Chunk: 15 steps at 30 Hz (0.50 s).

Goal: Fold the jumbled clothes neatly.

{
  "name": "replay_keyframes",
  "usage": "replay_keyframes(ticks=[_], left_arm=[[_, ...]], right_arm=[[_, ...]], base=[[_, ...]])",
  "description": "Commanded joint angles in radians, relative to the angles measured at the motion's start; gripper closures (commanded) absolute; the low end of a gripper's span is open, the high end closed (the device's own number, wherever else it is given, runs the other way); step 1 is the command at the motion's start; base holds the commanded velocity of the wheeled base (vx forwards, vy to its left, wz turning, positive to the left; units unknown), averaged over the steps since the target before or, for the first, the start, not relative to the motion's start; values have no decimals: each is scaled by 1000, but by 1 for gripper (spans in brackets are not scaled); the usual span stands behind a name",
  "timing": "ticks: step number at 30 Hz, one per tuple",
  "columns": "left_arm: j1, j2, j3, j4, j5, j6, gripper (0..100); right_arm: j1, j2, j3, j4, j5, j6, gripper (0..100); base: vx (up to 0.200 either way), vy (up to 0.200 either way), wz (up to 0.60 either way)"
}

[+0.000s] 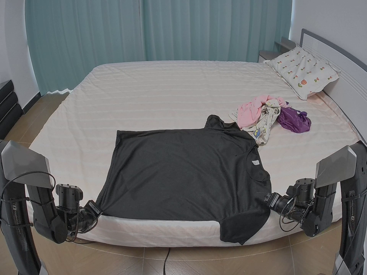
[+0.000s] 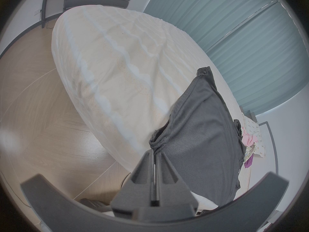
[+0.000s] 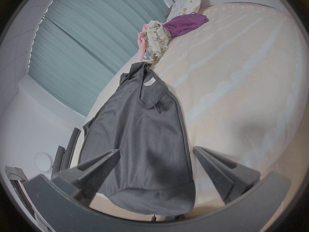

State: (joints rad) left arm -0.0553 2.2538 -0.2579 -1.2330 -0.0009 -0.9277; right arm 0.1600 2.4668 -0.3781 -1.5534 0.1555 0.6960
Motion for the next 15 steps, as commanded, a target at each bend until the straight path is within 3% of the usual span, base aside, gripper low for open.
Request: replay_keyframes(ticks=[1, 15], left_arm=[[-1, 3, 0, 0, -1, 0, 100], [-1, 4, 0, 0, 1, 0, 100]], right_arm=[[0, 31, -48, -10, 2, -1, 100], [-51, -52, -318, 173, -1, -12, 100]], base=[[0, 0, 0], [0, 0, 0]])
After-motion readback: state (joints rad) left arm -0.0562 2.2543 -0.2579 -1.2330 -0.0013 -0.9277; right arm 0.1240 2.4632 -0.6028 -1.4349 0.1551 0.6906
